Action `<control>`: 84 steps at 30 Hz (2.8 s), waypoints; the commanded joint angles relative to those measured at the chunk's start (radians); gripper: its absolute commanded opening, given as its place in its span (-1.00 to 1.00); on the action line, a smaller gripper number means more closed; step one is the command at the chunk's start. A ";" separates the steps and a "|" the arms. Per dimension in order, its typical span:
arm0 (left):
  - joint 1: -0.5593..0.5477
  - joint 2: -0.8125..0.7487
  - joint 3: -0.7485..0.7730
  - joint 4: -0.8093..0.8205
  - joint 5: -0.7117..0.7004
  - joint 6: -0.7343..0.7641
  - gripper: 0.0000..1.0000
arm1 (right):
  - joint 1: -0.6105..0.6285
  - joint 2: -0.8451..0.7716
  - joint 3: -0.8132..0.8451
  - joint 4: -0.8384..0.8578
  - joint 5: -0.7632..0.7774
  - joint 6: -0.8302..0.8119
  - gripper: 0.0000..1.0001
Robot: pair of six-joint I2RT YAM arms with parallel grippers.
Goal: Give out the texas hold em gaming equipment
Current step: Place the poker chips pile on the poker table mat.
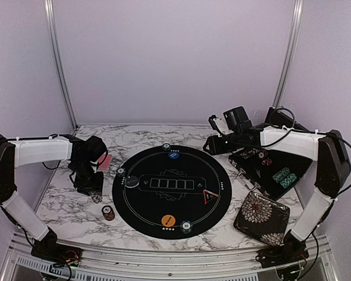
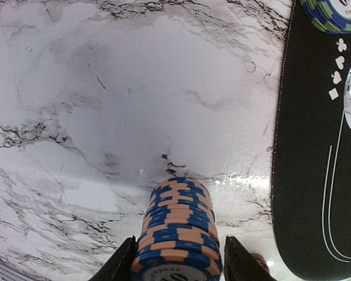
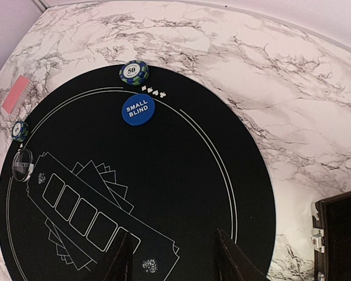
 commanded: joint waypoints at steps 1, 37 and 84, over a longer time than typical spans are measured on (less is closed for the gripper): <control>0.008 0.010 0.015 -0.007 -0.015 0.014 0.01 | -0.010 0.008 0.035 -0.014 0.012 -0.013 -0.11; 0.011 0.010 0.038 -0.035 -0.023 0.032 -0.15 | -0.010 0.010 0.035 -0.015 0.011 -0.013 -0.11; 0.011 0.057 0.159 -0.094 -0.020 0.075 -0.17 | -0.010 0.013 0.038 -0.017 0.010 -0.011 -0.11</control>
